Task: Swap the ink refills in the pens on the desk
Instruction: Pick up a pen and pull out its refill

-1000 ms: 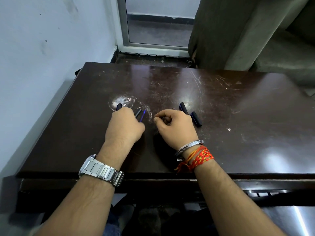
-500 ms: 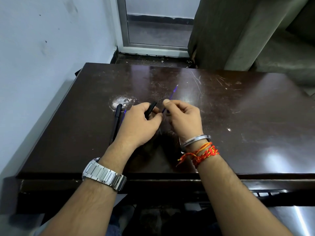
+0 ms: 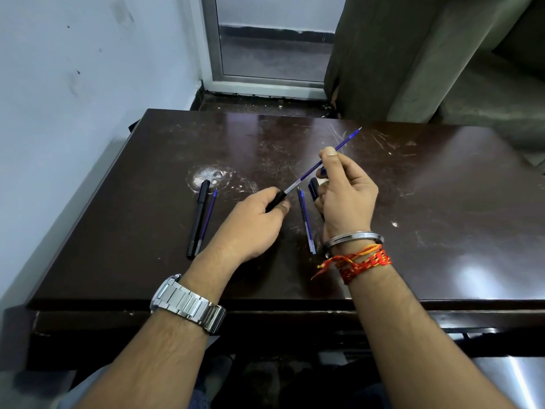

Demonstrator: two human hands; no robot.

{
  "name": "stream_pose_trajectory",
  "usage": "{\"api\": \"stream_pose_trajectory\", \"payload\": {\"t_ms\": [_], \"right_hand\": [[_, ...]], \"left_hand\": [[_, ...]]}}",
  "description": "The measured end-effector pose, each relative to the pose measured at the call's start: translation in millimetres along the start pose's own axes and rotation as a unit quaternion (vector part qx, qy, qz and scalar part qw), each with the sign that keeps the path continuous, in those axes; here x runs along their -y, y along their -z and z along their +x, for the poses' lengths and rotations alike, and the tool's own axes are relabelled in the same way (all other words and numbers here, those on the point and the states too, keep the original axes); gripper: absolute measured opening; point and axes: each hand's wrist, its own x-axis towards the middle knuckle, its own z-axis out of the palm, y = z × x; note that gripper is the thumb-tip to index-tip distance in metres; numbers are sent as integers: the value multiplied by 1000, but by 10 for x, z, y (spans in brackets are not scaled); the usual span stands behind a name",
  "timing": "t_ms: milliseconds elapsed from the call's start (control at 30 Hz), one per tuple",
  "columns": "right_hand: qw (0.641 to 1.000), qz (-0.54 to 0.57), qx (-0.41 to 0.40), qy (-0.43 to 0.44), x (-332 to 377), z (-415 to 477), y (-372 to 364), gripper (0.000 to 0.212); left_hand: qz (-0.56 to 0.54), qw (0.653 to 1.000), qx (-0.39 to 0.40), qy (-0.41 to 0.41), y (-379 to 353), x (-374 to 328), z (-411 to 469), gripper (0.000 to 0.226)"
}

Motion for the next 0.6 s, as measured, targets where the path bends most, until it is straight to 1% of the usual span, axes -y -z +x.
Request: {"api": "stream_pose_trajectory", "payload": {"t_ms": [67, 367, 600], "right_hand": [[1000, -3, 0, 0, 2, 1, 6, 14], [999, -30, 22, -15, 10, -36, -17, 13], [998, 51, -22, 10, 75, -14, -2, 14]], "left_hand": [[-9, 1000, -1, -4, 3, 4, 3, 19], [-61, 997, -2, -45, -15, -49, -24, 25], [-62, 998, 3, -28, -3, -5, 3, 15]]}}
